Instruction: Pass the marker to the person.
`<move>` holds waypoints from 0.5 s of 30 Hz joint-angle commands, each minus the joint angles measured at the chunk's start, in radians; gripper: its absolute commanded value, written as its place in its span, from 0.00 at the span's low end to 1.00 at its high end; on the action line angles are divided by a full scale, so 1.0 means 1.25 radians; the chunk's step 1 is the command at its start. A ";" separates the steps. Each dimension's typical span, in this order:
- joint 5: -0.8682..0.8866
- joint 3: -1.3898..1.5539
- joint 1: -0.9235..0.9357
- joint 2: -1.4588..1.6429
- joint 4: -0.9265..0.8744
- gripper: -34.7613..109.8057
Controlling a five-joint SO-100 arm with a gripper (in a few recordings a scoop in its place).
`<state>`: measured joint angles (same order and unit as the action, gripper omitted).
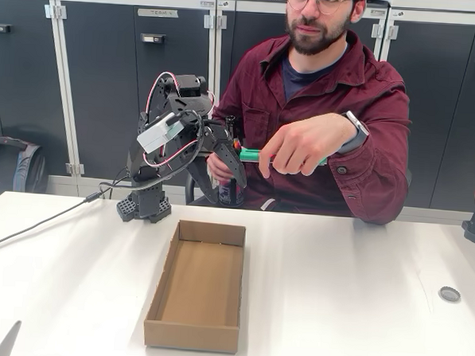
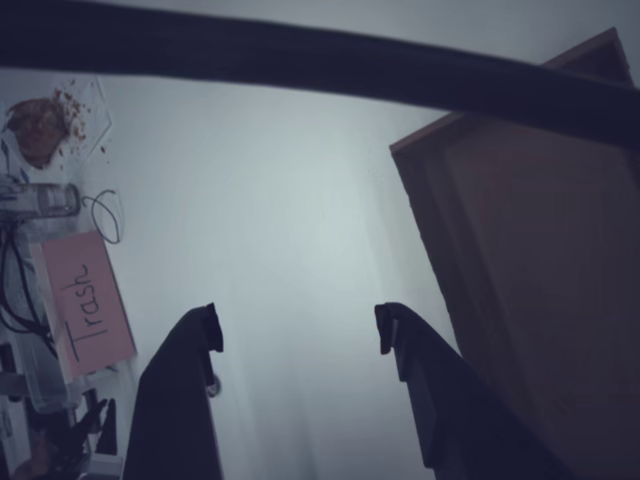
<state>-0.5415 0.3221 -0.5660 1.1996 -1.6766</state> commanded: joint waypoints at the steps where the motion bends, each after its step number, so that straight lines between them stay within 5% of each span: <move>1: -0.001 -0.001 -0.002 0.056 0.012 0.48; 15: 0.000 0.023 -0.001 0.065 0.022 0.48</move>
<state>-0.5415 0.3543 -0.5660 1.2011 -1.6736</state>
